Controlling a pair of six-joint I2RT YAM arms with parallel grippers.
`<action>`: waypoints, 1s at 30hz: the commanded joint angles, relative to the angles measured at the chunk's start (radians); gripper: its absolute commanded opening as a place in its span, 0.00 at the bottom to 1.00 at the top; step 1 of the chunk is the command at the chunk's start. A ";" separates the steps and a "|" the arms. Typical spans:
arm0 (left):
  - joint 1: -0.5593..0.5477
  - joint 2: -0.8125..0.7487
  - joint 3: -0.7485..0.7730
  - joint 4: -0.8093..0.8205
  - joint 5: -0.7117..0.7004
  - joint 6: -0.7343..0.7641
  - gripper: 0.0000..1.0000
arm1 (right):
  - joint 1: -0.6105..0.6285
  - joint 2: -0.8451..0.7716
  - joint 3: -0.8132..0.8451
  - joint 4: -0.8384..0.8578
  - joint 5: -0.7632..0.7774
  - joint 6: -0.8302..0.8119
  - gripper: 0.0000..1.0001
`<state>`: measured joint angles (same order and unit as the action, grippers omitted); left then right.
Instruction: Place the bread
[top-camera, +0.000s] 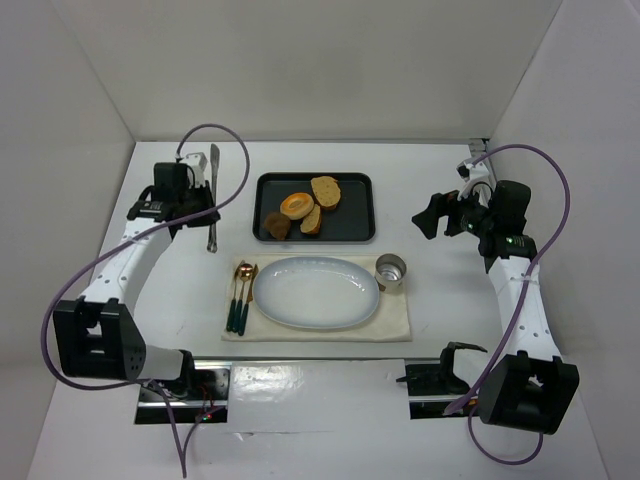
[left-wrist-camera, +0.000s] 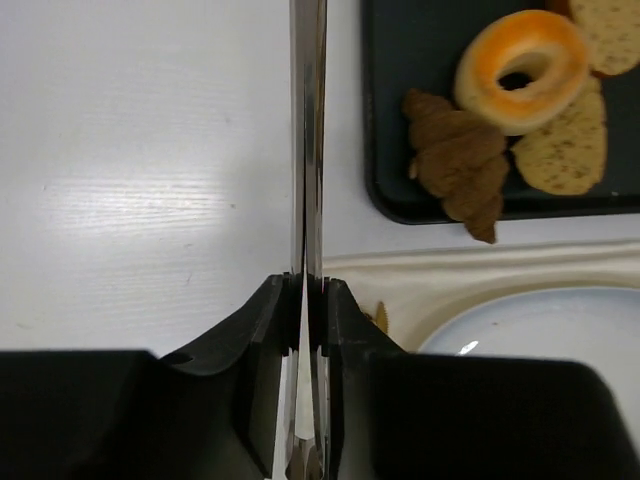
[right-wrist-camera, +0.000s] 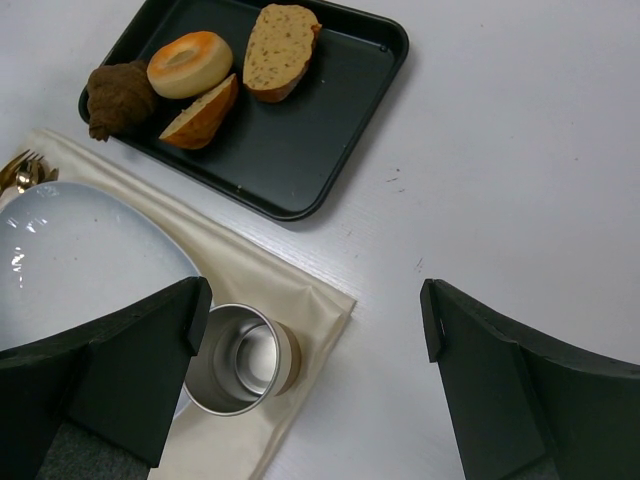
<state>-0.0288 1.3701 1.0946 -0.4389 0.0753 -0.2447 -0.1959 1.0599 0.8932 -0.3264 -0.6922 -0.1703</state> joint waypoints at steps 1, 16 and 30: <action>-0.023 -0.032 0.076 -0.082 0.095 -0.012 0.28 | 0.006 -0.009 0.021 0.001 -0.007 -0.009 0.99; -0.155 -0.137 0.057 -0.162 0.180 -0.021 0.51 | 0.006 -0.009 0.021 0.001 -0.007 -0.009 0.99; -0.304 -0.217 0.027 -0.239 -0.044 -0.002 0.52 | 0.006 -0.018 0.021 0.001 -0.017 -0.018 0.99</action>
<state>-0.3138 1.1961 1.1229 -0.6697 0.1268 -0.2638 -0.1959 1.0595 0.8932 -0.3264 -0.6956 -0.1776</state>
